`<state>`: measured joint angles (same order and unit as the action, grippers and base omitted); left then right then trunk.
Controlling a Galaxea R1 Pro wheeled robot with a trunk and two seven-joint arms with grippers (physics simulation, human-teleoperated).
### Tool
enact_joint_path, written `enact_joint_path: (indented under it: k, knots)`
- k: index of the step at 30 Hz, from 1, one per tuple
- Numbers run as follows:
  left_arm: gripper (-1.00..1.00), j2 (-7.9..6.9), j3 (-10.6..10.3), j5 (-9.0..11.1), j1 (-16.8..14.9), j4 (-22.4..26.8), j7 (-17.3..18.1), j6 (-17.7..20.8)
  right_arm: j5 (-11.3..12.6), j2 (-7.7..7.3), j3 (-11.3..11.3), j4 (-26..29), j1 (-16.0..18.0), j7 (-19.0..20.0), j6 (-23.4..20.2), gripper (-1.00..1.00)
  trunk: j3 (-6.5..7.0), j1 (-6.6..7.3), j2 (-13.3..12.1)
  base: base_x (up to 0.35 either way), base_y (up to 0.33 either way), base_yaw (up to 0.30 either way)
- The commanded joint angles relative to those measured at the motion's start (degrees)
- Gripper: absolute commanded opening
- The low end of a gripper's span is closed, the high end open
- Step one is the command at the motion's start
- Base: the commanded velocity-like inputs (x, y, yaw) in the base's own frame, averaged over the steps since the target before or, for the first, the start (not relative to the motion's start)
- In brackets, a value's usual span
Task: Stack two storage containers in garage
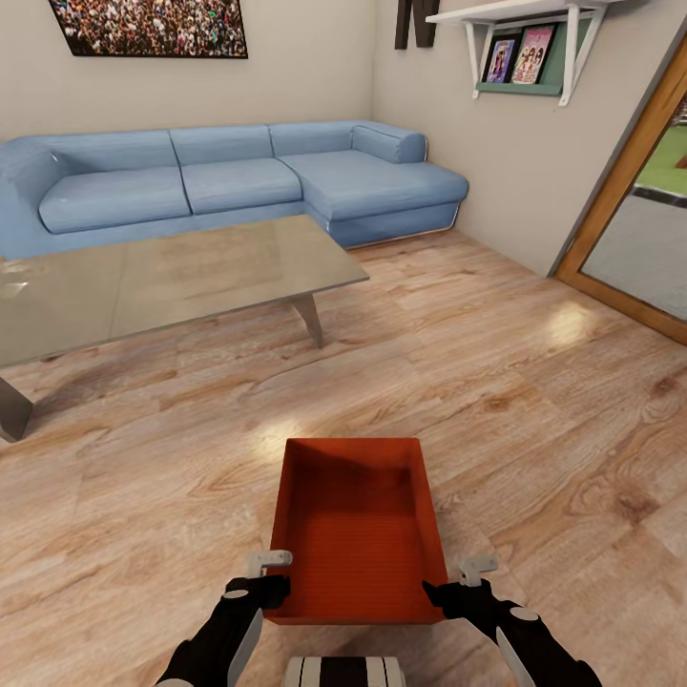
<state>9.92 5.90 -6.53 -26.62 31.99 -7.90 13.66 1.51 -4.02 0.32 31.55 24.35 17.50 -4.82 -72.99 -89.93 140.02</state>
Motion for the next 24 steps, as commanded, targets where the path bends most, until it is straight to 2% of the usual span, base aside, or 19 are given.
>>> enact_joint_path:
  k: [1,17,19,24]
  knots:
    - [1.00,0.08,0.25,-0.59,-0.01,0.10,0.14,0.32,0.16,-0.03,0.03,0.11,0.00,0.15,-0.37,1.00,-0.04,0.01,0.02,0.000,0.000,0.000]
    - [1.00,0.08,0.18,-0.59,-0.01,0.09,0.08,0.32,0.16,-0.03,0.03,0.10,0.00,0.17,-0.37,1.00,-0.04,0.01,0.02,0.000,0.000,0.000]
    - [1.00,0.08,0.17,-0.59,-0.01,0.09,0.08,0.32,0.16,-0.03,0.03,0.10,0.00,0.15,-0.37,1.00,-0.40,-0.43,0.82,0.000,0.000,0.000]
    - [1.00,0.08,0.17,-0.59,-0.01,0.09,0.08,0.32,0.16,-0.03,0.03,0.10,0.00,0.17,-0.37,1.00,-0.40,-0.43,0.82,0.000,0.000,0.000]
